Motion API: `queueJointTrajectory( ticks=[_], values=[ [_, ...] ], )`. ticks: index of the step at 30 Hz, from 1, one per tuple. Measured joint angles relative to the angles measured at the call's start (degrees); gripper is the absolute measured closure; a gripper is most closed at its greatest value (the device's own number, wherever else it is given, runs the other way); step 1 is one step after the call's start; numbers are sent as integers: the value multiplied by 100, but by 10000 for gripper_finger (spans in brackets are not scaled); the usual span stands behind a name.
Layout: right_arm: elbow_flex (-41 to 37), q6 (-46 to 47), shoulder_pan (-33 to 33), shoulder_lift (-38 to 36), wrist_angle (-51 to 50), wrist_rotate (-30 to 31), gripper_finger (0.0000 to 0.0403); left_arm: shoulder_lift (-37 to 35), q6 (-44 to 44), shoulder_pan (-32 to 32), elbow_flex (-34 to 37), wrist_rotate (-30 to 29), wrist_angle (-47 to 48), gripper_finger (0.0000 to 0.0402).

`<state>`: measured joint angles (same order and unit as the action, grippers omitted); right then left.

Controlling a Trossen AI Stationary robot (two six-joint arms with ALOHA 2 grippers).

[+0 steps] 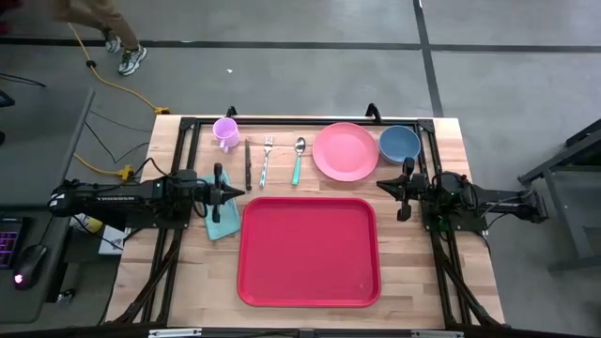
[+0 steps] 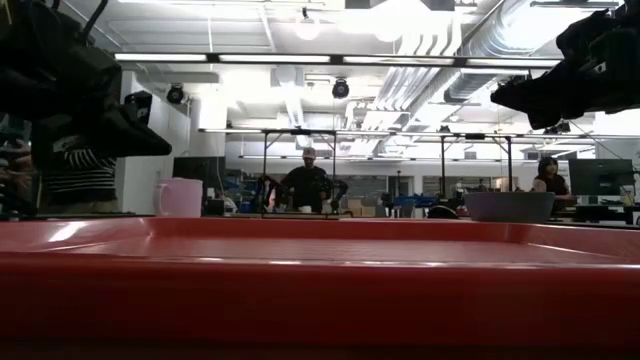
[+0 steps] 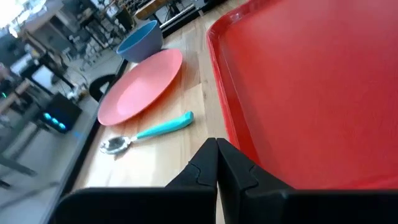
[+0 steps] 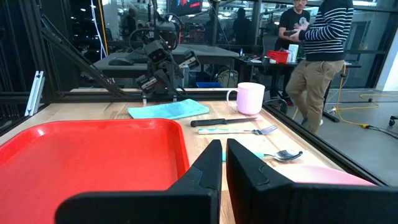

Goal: Set up tray
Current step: Put the purple mug on the red tray

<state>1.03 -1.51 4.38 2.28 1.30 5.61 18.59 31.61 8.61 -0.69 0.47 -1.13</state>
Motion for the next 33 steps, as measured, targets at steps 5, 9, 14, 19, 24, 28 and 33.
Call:
queueJointTrajectory(
  ticks=[5, 9, 14, 19, 24, 28, 33],
  values=[
    [-1, -1, 0, 0, 0, 0, 402, 0, -558, -1, 0, 0, -22, 369],
    [1, 0, 0, 0, 0, 0, 402, 2, -1240, 1, 0, 4, -7, 369],
    [0, 1, 0, 0, 0, 0, 402, 1, -2497, 1, 0, 9, -48, 369],
    [0, 0, 0, 0, -2, 0, 402, 2, -3885, -1, 0, -7, -255, 369],
    [0, 1, 0, 0, -1, 0, 402, 2, -5240, 0, -1, -423, -660, 369],
    [0, 1, 0, 0, -1, 0, 402, 2, -5695, 1, -6, -743, -1521, 369],
    [-1, 1, 0, 0, 7, 0, 402, 9, -4992, 1, -308, -1014, -2020, 369]
  ],
)
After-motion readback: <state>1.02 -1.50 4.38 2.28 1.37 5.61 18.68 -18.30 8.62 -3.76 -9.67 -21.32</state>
